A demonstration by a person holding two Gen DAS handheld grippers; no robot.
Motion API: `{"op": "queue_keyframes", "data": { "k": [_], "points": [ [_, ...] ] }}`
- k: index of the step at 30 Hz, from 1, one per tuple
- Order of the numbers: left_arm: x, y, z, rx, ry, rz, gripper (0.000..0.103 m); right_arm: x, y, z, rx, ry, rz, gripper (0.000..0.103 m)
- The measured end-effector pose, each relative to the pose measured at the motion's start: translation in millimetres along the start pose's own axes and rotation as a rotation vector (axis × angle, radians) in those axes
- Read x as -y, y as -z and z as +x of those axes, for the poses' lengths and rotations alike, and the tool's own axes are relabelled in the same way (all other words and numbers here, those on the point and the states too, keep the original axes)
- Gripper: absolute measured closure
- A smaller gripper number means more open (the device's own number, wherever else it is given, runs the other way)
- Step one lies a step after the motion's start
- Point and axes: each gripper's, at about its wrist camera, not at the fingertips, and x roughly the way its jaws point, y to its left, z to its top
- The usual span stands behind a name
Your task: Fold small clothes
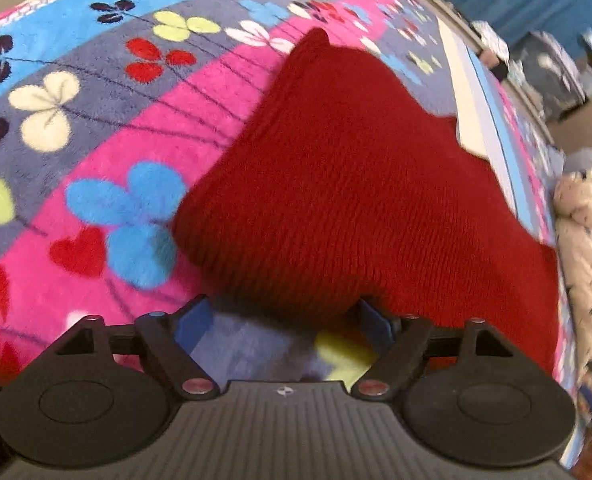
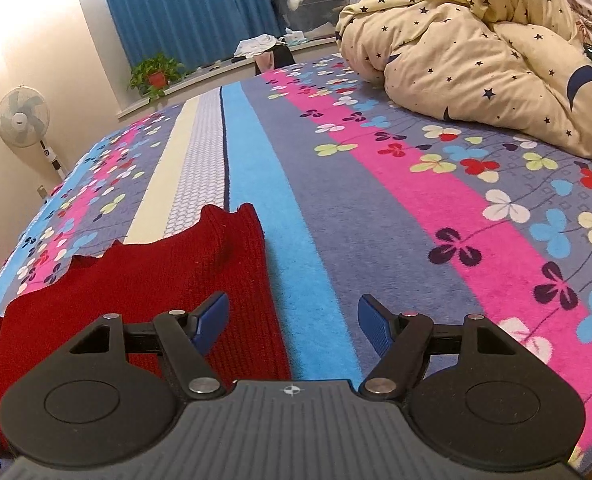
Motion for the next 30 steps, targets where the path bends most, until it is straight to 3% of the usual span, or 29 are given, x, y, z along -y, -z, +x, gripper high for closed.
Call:
{"op": "queue_keyframes", "data": {
  "k": [7,16,18,20,23,26,28,30],
  "points": [
    [-6,-16,8,0.037,0.023,-0.134,0.019,3,0,7,-0.02,0.005,0.007,0.029],
    [-5,-20,12,0.08,-0.014,-0.164,0.021,10,1,11,-0.039,0.013,0.024,0.029],
    [-6,-20,10,0.087,-0.018,-0.187,0.026,9,1,12,-0.042,0.011,0.021,0.029],
    [-7,-21,4,0.12,-0.031,-0.176,0.047,9,1,12,-0.043,0.008,0.02,0.029],
    [2,-23,-8,0.192,-0.024,-0.1,0.066,9,2,12,-0.043,0.008,0.02,0.029],
    [8,-23,-11,0.21,-0.023,-0.053,0.065,10,1,12,-0.044,0.01,0.024,0.029],
    [0,-23,-3,0.16,-0.012,-0.107,0.056,9,1,12,-0.045,0.008,0.025,0.029],
    [-12,-23,4,0.12,0.022,-0.185,0.053,7,0,13,-0.045,0.002,0.02,0.029]
  ]
}}
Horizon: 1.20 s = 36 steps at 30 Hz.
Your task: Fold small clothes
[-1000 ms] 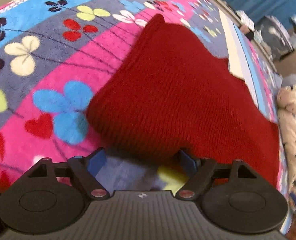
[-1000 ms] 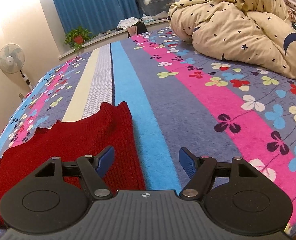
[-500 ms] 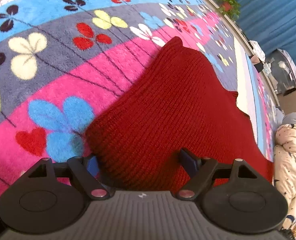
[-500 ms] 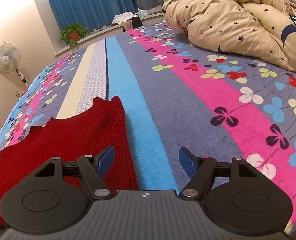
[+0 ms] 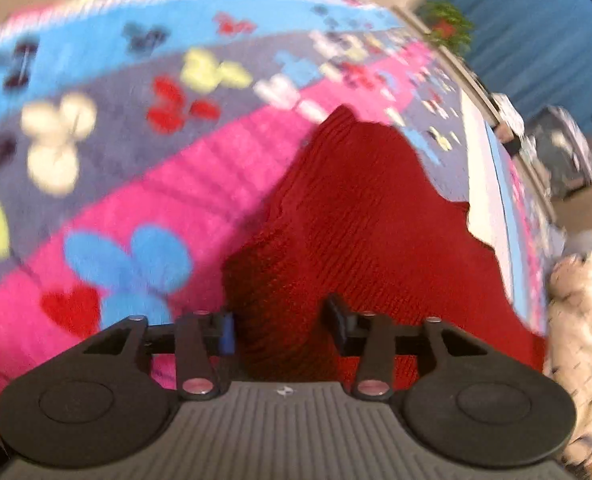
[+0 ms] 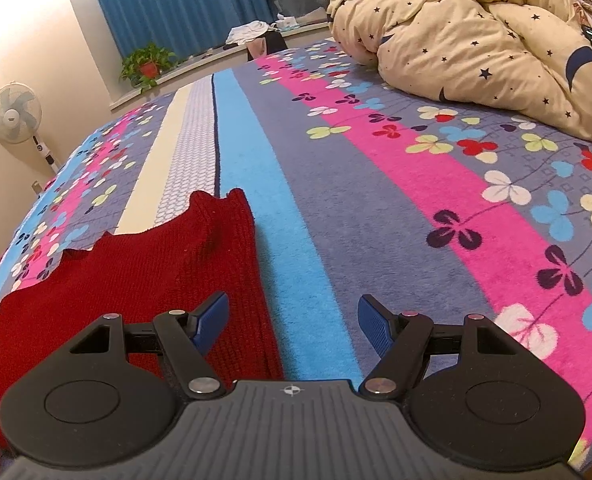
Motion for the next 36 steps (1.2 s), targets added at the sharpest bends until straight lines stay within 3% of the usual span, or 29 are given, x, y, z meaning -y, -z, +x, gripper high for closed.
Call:
{"op": "queue_keyframes", "data": {
  "k": [2,8,14,19,24,28,31,33,34,36],
  "points": [
    [2,0,0,0.0,-0.002,0.01,0.055,-2,0,0,0.002,-0.005,-0.006,0.029],
    [23,6,-12,0.073,-0.025,0.183,0.073,1,-5,-6,0.02,-0.019,0.018,0.029],
    [53,4,-26,0.123,-0.022,0.267,0.081,12,-9,-12,0.037,-0.021,0.058,0.029],
    [140,22,-56,0.234,0.063,0.481,0.083,21,-15,-21,0.084,-0.001,0.097,0.029],
    [249,97,-69,0.28,0.214,0.816,0.084,33,-18,-29,0.143,0.051,0.136,0.034],
    [303,198,-48,0.224,0.309,1.095,0.083,47,-20,-35,0.198,0.111,0.185,0.037],
    [320,265,-5,0.035,0.329,1.268,0.079,56,-21,-36,0.211,0.138,0.217,0.037],
    [322,297,18,-0.084,0.309,1.363,0.06,59,-20,-33,0.2,0.149,0.229,0.037],
    [320,303,21,-0.096,0.309,1.389,0.047,60,-19,-31,0.192,0.152,0.232,0.037],
    [314,292,9,-0.102,0.38,1.361,0.043,61,-16,-26,0.165,0.153,0.241,0.036]
  ]
}}
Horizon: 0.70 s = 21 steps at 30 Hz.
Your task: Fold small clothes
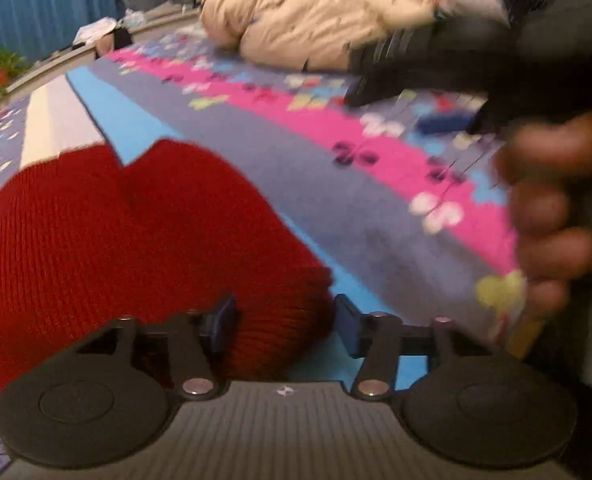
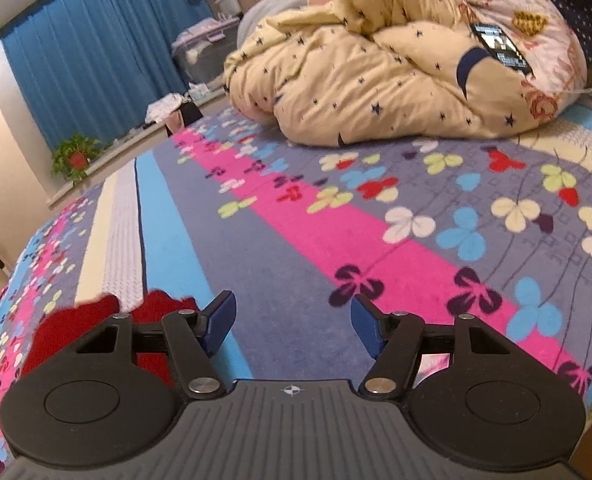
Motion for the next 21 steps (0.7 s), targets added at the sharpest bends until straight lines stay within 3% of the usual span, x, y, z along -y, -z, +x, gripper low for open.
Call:
{"op": "queue_keyframes", "data": {
  "k": [2,4,12,15,17,18,21],
  "points": [
    [-27,3,-30,0.054,0.097,-0.087,0.041,-2,4,5,-0.043,-0.023,0.006,0.035],
    [-58,11,-60,0.098,0.104,-0.15,0.041,-6,8,8,-0.075,-0.06,0.008,0.035],
    [-167,80,-142,0.18,-0.159,-0.242,0.041,-51,28,5,-0.129,-0.251,-0.112,0.029],
    [-196,115,-151,0.208,-0.178,-0.37,0.041,-76,47,11,-0.217,-0.32,-0.227,0.023],
    [-214,123,-152,0.159,-0.208,-0.455,0.042,-91,64,17,-0.288,-0.318,-0.327,0.023],
    [-220,122,-154,0.173,-0.221,-0.481,0.042,-97,72,19,-0.302,-0.309,-0.373,0.023],
    [-225,114,-155,0.222,-0.222,-0.47,0.041,-105,80,17,-0.291,-0.296,-0.457,0.024]
  ]
}}
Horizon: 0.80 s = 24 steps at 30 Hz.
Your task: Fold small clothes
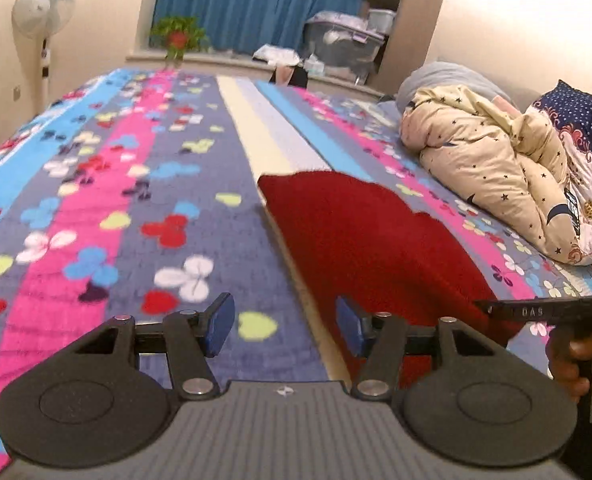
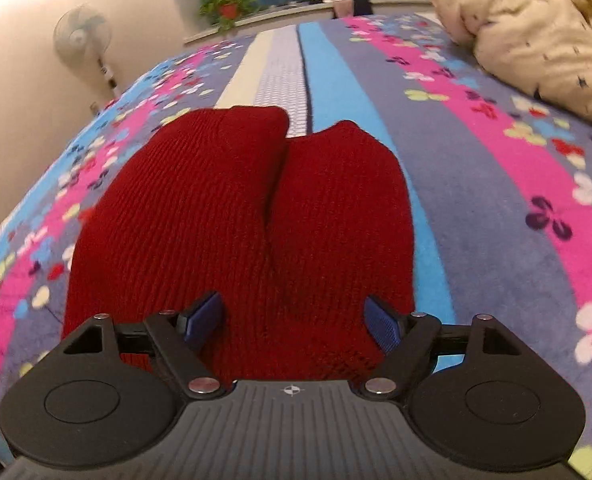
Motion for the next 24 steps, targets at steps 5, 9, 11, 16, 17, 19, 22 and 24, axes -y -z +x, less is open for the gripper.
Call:
{"op": "queue_keyframes", "data": {
  "k": [5,9,11,16,17,19,22,24],
  "points": [
    [6,-5,11,-0.01,0.003,0.01,0.041,4,3,0,-0.027,-0.087,-0.003,0.067],
    [20,4,9,0.022,0.007,0.07,0.041,-1,1,-22,0.072,-0.115,-0.079,0.099],
    [25,6,7,0.034,0.008,0.096,0.041,13,-11,-56,0.251,-0.147,0.016,0.101],
    [29,11,10,0.027,0.02,0.122,0.041,42,-12,-53,0.134,0.024,0.045,0.103],
    [29,12,12,0.023,0.017,0.125,0.041,49,-6,-40,0.057,0.062,0.096,0.103],
    [29,13,17,0.013,0.005,0.121,0.041,50,-6,-37,0.073,0.059,0.152,0.098],
    [29,14,22,0.004,-0.002,0.105,0.041,33,-9,-56,0.246,-0.036,0.081,0.052],
    [29,14,26,-0.002,-0.008,0.107,0.041,23,-8,-57,0.261,-0.083,0.046,0.02]
  ]
}}
